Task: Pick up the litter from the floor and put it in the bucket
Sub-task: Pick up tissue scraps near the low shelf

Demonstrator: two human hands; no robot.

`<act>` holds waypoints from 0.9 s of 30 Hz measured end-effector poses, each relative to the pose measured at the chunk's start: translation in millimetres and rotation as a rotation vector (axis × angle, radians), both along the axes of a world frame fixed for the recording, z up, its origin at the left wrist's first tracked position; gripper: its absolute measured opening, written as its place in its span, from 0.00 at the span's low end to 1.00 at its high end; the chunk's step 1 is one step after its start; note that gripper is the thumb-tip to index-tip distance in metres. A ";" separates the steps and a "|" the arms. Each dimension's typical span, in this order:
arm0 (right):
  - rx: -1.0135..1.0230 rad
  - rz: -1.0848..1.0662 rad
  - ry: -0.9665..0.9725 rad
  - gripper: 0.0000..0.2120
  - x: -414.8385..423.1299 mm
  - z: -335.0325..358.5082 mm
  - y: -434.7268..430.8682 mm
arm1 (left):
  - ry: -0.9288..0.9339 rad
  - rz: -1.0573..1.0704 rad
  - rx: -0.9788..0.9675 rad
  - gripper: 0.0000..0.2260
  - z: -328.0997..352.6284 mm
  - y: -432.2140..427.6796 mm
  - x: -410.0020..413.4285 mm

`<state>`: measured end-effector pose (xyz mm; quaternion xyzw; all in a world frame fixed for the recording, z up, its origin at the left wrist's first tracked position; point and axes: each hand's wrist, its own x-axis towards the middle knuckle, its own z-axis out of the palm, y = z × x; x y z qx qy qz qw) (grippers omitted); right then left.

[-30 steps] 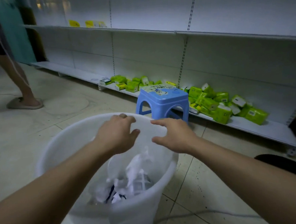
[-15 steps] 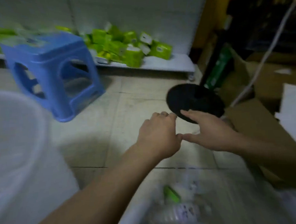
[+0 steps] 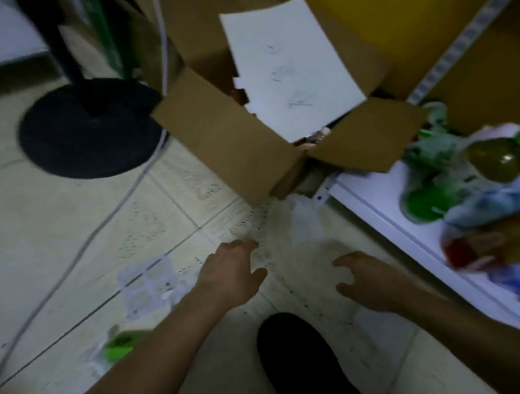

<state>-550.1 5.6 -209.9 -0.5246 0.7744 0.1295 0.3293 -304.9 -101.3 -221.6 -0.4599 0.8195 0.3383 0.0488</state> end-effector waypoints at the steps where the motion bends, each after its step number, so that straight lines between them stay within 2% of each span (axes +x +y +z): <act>1: 0.021 -0.038 0.013 0.29 -7.2 -9.4 13.4 | 0.016 -0.019 0.005 0.26 -6.8 0.4 -13.4; 6: 0.012 -0.316 0.033 0.38 -30.6 -51.5 67.5 | 0.024 -0.109 -0.016 0.27 -40.7 -5.5 -76.1; 9: 0.031 -0.443 0.029 0.40 -38.3 -68.3 82.4 | -0.015 -0.208 -0.058 0.29 -64.5 -8.6 -110.1; 14: 0.080 -0.419 -0.035 0.42 -36.4 -91.7 89.3 | -0.148 -0.301 -0.096 0.32 -102.2 -12.7 -140.4; 17: 0.133 -0.296 0.065 0.41 -31.0 -95.1 91.7 | -0.188 -0.238 -0.128 0.35 -114.2 -15.3 -143.5; 19: 0.117 -0.213 0.142 0.39 -29.2 -94.7 89.5 | -0.233 -0.222 -0.205 0.36 -116.3 -15.4 -140.0; 21: 0.081 -0.180 0.162 0.35 -28.3 -94.9 86.1 | -0.271 -0.238 -0.229 0.32 -116.5 -13.4 -133.3; 25: -0.046 -0.215 0.054 0.18 -31.0 -98.6 80.7 | -0.202 -0.132 -0.226 0.17 -111.8 -4.3 -112.3; 27: -0.131 -0.294 -0.031 0.10 -30.1 -98.0 76.8 | -0.172 -0.102 -0.244 0.15 -111.0 0.7 -102.2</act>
